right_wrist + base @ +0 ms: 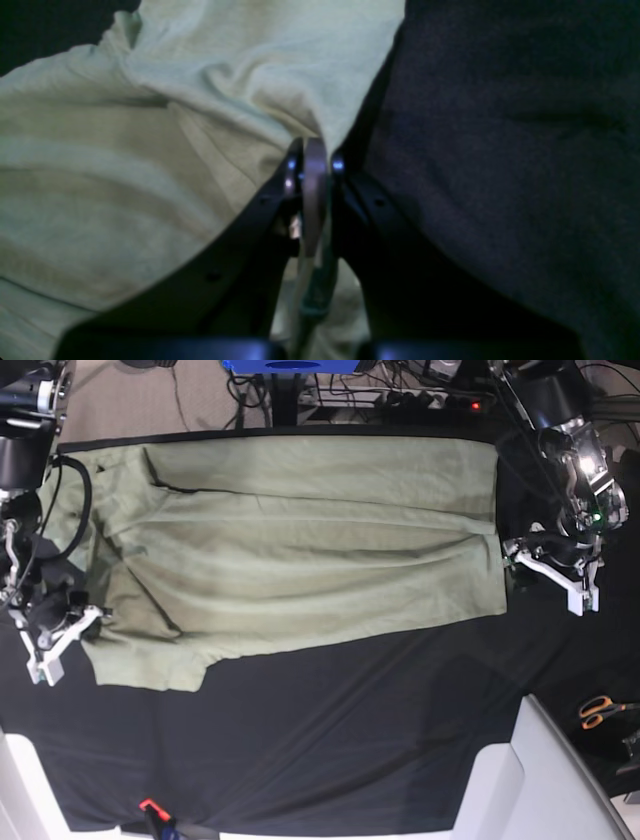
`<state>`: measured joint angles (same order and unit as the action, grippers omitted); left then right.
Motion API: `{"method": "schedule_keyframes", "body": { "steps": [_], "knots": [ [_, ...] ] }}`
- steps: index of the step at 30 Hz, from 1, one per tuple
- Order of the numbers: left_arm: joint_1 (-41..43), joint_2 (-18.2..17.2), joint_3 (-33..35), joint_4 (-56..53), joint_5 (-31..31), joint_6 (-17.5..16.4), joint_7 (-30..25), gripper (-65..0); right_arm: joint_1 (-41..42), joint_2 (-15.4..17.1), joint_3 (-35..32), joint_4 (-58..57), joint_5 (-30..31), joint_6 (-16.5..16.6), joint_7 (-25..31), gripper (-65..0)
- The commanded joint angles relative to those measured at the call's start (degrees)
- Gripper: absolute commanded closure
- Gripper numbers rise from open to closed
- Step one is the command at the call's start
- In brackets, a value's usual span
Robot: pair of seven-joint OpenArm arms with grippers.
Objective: Fold the T-shirt properly
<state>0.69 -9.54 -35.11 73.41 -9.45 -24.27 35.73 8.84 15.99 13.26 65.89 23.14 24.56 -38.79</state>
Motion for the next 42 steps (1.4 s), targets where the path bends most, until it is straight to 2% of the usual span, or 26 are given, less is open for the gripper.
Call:
{"method": "schedule_keyframes", "body": {
  "steps": [1, 11, 14, 16, 20, 22, 31, 33, 35, 36, 42],
  "knots": [
    [-2.1, -0.3, 0.2, -0.7, -0.7, -0.5, -1.1, -51.7, 1.1, 1.0, 0.3, 1.1, 0.6, 0.3, 1.0, -0.2],
    [-11.6, -0.9, 0.7, -17.1, -1.1, -0.5, -1.4, -51.5, 1.1, 1.0, 0.4, 1.1, 0.6, 0.3, 1.1, -0.2],
    [-12.2, -0.7, 0.7, -19.1, -1.1, -0.5, -4.2, -51.3, 1.1, 1.0, 0.4, 1.1, 0.6, 0.3, 1.1, -0.2],
    [-12.3, -0.7, 0.7, -21.1, -1.1, -0.5, -5.5, -47.1, 1.1, 1.0, 0.4, 1.1, 0.6, 0.3, 1.1, -0.2],
    [-12.4, -0.7, 0.7, -24.6, -1.1, -0.5, -9.1, -32.7, 1.1, 1.0, 0.4, 1.1, 0.6, 0.3, 1.1, -0.2],
    [-12.4, -0.7, 0.7, -26.6, -1.1, -0.5, -11.6, -28.8, 1.1, 1.0, 0.4, 1.1, 0.6, 0.3, 1.1, -0.2],
    [-14.8, -0.9, 0.8, -33.1, -0.6, -0.6, -14.6, -26.7, 1.1, 1.0, 0.4, 1.1, 0.6, 0.3, 1.1, -0.2],
    [-15.2, -0.9, 0.8, -33.1, -0.6, -0.6, -14.5, -18.6, 1.1, 1.0, 0.4, 1.1, 0.6, 0.3, 1.1, -0.2],
    [-15.2, -0.9, 0.8, -33.1, -0.6, -0.6, -14.5, -3.8, 1.1, 1.0, 0.4, 1.1, 0.6, 0.3, 1.1, -0.2],
    [-15.2, -0.9, 0.8, -33.1, -0.6, -0.6, -14.5, 0.0, 1.1, 1.0, 0.4, 1.1, 0.6, 0.3, 1.1, -0.2],
    [-15.3, -1.1, 0.7, -32.5, -0.6, -0.6, -14.4, 0.0, 1.1, 1.0, 0.4, 1.1, 0.6, 0.3, 1.2, -0.2]
  ]
}}
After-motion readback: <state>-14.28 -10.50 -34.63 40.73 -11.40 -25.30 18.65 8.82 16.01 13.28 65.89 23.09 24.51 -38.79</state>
